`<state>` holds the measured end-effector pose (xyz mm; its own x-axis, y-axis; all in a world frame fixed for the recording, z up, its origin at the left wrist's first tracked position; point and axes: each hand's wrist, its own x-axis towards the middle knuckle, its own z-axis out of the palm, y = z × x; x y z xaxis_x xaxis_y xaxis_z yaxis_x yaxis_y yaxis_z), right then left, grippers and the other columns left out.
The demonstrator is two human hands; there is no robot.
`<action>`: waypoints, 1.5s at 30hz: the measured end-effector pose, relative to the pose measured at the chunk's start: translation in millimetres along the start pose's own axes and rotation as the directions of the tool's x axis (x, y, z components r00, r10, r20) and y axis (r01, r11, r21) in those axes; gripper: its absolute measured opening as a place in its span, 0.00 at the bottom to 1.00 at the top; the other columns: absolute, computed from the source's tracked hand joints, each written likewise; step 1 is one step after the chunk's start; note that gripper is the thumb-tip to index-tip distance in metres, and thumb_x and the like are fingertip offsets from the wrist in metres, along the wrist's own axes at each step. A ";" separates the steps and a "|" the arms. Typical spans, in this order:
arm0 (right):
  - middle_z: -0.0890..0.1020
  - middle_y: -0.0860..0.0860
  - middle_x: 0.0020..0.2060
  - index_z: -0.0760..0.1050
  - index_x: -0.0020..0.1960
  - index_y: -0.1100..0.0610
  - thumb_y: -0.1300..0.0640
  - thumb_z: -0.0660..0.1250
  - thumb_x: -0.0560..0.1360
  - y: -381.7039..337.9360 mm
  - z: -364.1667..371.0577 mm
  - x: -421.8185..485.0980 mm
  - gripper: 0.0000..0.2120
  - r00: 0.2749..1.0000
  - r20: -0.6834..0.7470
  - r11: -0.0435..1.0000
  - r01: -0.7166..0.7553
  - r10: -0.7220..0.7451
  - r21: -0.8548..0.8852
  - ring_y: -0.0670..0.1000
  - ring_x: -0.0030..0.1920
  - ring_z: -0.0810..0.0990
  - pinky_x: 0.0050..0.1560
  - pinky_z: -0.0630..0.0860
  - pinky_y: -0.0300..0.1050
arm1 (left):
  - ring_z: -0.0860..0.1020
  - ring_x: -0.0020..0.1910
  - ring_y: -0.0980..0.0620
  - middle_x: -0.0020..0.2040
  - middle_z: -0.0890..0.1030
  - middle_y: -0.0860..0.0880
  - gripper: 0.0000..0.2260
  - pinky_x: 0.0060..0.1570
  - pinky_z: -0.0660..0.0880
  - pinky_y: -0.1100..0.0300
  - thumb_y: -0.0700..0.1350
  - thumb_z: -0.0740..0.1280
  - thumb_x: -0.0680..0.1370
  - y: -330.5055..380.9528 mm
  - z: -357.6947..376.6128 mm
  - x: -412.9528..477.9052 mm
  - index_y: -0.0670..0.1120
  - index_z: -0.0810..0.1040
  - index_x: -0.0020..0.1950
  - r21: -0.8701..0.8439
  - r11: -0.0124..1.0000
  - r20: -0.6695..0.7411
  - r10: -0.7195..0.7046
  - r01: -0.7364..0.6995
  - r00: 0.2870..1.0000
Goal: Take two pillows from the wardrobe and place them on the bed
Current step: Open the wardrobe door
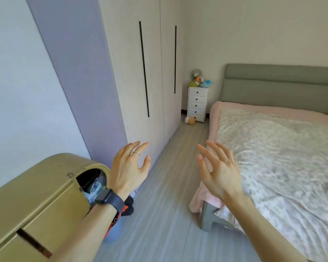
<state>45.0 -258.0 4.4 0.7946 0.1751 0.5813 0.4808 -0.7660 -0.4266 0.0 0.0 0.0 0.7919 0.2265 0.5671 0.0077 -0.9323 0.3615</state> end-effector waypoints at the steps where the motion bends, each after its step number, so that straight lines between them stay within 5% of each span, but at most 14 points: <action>1: 0.77 0.51 0.69 0.78 0.67 0.47 0.46 0.60 0.80 0.2 7.6 15.5 0.18 1.000 0.009 1.000 0.001 -0.001 0.013 0.56 0.73 0.69 0.68 0.70 0.60 | 0.74 0.66 0.47 0.66 0.78 0.50 0.19 0.65 0.72 0.51 0.49 0.69 0.77 -7.2 6.3 16.2 0.54 0.77 0.68 -0.023 1.000 -0.004 0.013 -0.013 1.000; 21: 0.72 0.48 0.73 0.73 0.72 0.45 0.46 0.61 0.82 93.7 198.3 325.0 0.19 0.999 0.031 0.999 -0.032 0.031 0.029 0.54 0.75 0.65 0.72 0.66 0.58 | 0.66 0.73 0.51 0.73 0.71 0.53 0.21 0.68 0.66 0.53 0.54 0.64 0.79 -88.3 192.4 335.0 0.57 0.72 0.72 0.040 0.998 0.050 -0.046 0.044 0.998; 27: 0.72 0.47 0.74 0.71 0.72 0.43 0.42 0.54 0.81 126.5 252.6 431.0 0.22 0.997 0.062 0.996 0.044 -0.049 0.079 0.53 0.75 0.64 0.71 0.67 0.58 | 0.66 0.74 0.50 0.73 0.71 0.53 0.21 0.70 0.65 0.53 0.54 0.63 0.79 -103.6 244.6 431.3 0.57 0.72 0.73 0.078 0.992 0.003 -0.102 0.102 0.995; 45: 0.70 0.46 0.75 0.71 0.73 0.44 0.46 0.60 0.82 152.4 458.3 700.0 0.20 0.975 0.178 0.950 0.075 -0.134 0.302 0.51 0.76 0.61 0.74 0.62 0.54 | 0.67 0.73 0.46 0.73 0.72 0.49 0.21 0.69 0.68 0.44 0.50 0.66 0.78 -210.0 366.4 684.6 0.53 0.73 0.72 0.186 0.972 -0.128 -0.118 0.141 0.985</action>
<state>844.4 31.3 28.7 0.7763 0.3832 0.5006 0.6288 -0.5281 -0.5708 764.2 247.5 41.2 0.7004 0.3696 0.6106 0.2326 -0.9270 0.2943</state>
